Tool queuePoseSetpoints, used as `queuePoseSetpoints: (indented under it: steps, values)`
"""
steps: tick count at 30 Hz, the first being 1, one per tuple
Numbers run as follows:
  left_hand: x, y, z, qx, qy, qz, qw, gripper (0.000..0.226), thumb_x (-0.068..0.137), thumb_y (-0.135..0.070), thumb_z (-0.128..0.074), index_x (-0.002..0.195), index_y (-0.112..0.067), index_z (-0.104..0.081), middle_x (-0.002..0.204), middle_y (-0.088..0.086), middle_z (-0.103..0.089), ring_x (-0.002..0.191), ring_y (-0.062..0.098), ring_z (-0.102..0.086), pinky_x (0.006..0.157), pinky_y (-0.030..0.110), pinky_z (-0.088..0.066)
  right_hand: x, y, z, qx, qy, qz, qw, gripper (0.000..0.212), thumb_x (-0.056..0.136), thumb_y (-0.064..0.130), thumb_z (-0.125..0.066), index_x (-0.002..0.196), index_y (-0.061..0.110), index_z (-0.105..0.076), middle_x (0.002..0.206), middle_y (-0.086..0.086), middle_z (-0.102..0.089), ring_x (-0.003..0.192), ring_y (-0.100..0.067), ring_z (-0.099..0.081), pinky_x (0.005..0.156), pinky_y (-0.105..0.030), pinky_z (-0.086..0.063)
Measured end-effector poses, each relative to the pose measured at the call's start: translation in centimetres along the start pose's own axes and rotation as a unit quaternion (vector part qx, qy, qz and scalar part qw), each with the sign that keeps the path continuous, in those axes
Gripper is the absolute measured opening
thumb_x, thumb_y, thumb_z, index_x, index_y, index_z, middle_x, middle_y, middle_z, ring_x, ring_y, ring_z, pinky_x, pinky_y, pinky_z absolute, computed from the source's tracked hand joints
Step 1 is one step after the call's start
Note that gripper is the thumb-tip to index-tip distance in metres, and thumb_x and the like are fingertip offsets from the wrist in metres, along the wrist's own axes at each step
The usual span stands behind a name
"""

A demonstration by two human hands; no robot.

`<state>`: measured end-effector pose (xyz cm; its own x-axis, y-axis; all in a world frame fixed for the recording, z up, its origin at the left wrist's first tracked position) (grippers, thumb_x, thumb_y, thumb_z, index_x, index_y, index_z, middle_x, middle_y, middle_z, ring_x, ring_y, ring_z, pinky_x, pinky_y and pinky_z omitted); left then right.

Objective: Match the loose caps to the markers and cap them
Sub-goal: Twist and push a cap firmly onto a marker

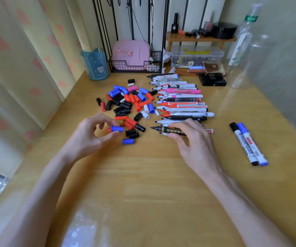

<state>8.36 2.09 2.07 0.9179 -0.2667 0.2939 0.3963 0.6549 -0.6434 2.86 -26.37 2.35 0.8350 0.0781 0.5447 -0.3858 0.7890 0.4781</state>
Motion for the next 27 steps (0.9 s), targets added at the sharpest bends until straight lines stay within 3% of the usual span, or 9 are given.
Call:
queuePoseSetpoints:
  steps: [2, 6, 10, 16, 19, 22, 27]
  values:
    - [-0.2, 0.6, -0.2, 0.021, 0.016, 0.005, 1.0, 0.018, 0.085, -0.022, -0.085, 0.098, -0.031, -0.076, 0.091, -0.025, -0.067, 0.081, 0.006, -0.055, 0.072, 0.009, -0.038, 0.0, 0.1, -0.4, 0.003, 0.007, 0.002, 1.0, 0.021, 0.096, 0.024, -0.073, 0.116, 0.015, -0.073, 0.103, 0.004, -0.066, 0.098, -0.021, -0.062, 0.085, -0.04, -0.051]
    - [-0.3, 0.7, -0.9, 0.063, 0.028, -0.01, 0.998, 0.022, 0.083, -0.026, -0.086, 0.097, -0.037, -0.072, 0.097, -0.02, -0.071, 0.089, 0.013, -0.059, 0.08, 0.028, -0.047, -0.1, 0.3, -0.6, 0.008, 0.011, 0.005, 1.0, 0.022, 0.096, 0.026, -0.073, 0.116, 0.017, -0.072, 0.104, 0.006, -0.066, 0.097, -0.02, -0.063, 0.084, -0.039, -0.053]
    - [-0.2, 0.5, -0.3, 0.05, 0.024, -0.014, 0.998, 0.019, 0.084, -0.03, -0.085, 0.098, -0.034, -0.074, 0.096, -0.013, -0.071, 0.089, 0.017, -0.059, 0.073, 0.011, -0.04, 0.0, 0.2, -0.5, 0.007, 0.011, 0.0, 1.0, 0.023, 0.096, 0.027, -0.072, 0.117, 0.017, -0.073, 0.105, 0.006, -0.067, 0.098, -0.018, -0.063, 0.085, -0.036, -0.052]
    - [1.0, 0.1, -0.1, 0.008, -0.047, -0.004, 0.999, 0.009, 0.095, -0.022, -0.075, 0.099, -0.029, -0.074, 0.098, -0.012, -0.072, 0.088, 0.013, -0.059, 0.07, 0.017, -0.041, 0.1, -0.1, 0.1, -0.026, -0.015, -0.016, 0.999, 0.022, 0.094, 0.023, -0.074, 0.115, 0.015, -0.073, 0.101, 0.002, -0.065, 0.096, -0.021, -0.062, 0.081, -0.038, -0.053]
    - [3.7, -1.5, -1.9, 0.04, -0.048, -0.035, 0.997, 0.017, 0.093, -0.024, -0.075, 0.109, -0.028, -0.074, 0.105, -0.008, -0.069, 0.094, 0.007, -0.057, 0.083, 0.019, -0.044, 0.3, -0.6, 0.6, -0.04, -0.033, -0.032, 0.998, 0.02, 0.094, 0.022, -0.075, 0.113, 0.015, -0.073, 0.099, 0.003, -0.065, 0.096, -0.022, -0.061, 0.078, -0.039, -0.053]
    - [7.4, -2.6, -4.8, 0.082, -0.014, -0.033, 0.996, 0.034, 0.092, -0.033, -0.075, 0.125, -0.025, -0.072, 0.119, 0.0, -0.062, 0.115, 0.021, -0.055, 0.099, 0.034, -0.046, 0.3, -1.1, 1.1, -0.035, -0.042, -0.042, 0.998, 0.021, 0.093, 0.021, -0.076, 0.113, 0.016, -0.073, 0.099, 0.004, -0.065, 0.096, -0.021, -0.061, 0.077, -0.036, -0.052]
    - [11.7, -2.4, -8.4, 0.14, 0.029, -0.002, 0.99, 0.038, 0.095, -0.032, -0.064, 0.133, -0.027, -0.069, 0.127, 0.008, -0.056, 0.125, 0.029, -0.047, 0.102, 0.036, -0.038, 0.4, -2.4, 1.4, -0.028, -0.049, -0.062, 0.996, 0.021, 0.094, 0.021, -0.075, 0.114, 0.017, -0.072, 0.105, 0.003, -0.066, 0.1, -0.023, -0.063, 0.08, -0.044, -0.055]
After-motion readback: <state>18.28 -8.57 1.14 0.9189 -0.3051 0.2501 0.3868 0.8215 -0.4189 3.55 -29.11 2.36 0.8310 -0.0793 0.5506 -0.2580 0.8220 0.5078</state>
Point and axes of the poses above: each hand's wrist, its own x-axis towards the middle knuckle, its own z-axis out of the back of the hand, y = z × x, the point moved 9 cm from there along x, towards the middle knuckle
